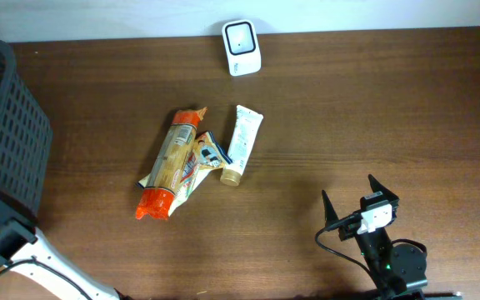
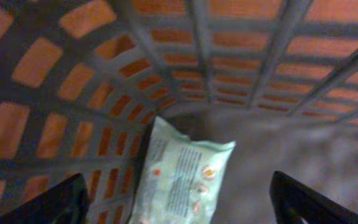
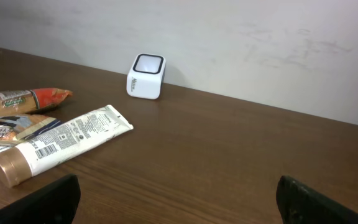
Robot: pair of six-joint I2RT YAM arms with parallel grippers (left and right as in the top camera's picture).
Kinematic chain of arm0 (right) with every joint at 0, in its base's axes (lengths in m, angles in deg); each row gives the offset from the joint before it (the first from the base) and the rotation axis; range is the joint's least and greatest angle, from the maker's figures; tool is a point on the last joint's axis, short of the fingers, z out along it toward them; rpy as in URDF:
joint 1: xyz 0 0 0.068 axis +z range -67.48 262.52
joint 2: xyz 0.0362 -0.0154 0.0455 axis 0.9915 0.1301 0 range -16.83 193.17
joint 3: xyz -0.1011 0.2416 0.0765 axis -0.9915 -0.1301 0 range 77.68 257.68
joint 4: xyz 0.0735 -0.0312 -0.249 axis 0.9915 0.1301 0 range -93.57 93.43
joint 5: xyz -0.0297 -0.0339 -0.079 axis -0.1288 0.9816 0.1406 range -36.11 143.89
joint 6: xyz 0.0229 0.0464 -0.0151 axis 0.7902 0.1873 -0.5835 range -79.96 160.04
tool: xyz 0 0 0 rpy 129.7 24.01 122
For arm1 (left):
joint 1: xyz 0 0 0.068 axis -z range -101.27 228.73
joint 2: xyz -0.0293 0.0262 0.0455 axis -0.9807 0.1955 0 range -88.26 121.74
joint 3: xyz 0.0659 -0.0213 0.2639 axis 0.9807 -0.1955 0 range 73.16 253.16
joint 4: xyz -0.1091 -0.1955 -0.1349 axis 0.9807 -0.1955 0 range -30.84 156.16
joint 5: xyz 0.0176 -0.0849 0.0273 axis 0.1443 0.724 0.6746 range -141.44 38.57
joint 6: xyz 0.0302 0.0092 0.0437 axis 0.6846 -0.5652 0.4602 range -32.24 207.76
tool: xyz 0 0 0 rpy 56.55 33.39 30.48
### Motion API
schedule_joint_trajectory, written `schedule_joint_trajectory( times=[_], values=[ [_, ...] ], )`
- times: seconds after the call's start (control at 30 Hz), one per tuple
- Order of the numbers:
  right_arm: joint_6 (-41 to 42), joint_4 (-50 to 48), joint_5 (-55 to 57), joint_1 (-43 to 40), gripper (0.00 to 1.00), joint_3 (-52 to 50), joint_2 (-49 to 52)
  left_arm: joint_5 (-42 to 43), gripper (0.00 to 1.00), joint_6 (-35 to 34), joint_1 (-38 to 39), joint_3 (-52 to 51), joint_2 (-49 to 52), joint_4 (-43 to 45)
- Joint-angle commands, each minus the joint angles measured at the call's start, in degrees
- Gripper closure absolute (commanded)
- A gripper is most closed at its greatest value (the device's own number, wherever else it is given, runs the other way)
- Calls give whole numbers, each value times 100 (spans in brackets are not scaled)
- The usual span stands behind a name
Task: Scan the item barcode
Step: 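Reach the left gripper into the basket and grasp a mint-green packet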
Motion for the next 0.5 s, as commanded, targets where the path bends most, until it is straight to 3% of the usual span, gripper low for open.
schedule_joint_trajectory(
  times=[0.0, 0.17, 0.47],
  values=[
    [0, 2, -26, -35, 1, -52, -22, 245, 12, 544, -31, -601, -138, 184],
    [0, 2, -26, -35, 1, -52, -22, 184, 12, 542, -33, -1390, -129, 708],
    [0, 2, -26, -35, 1, -52, -22, 66, 12, 542, -33, -1749, -24, 1453]
  ],
)
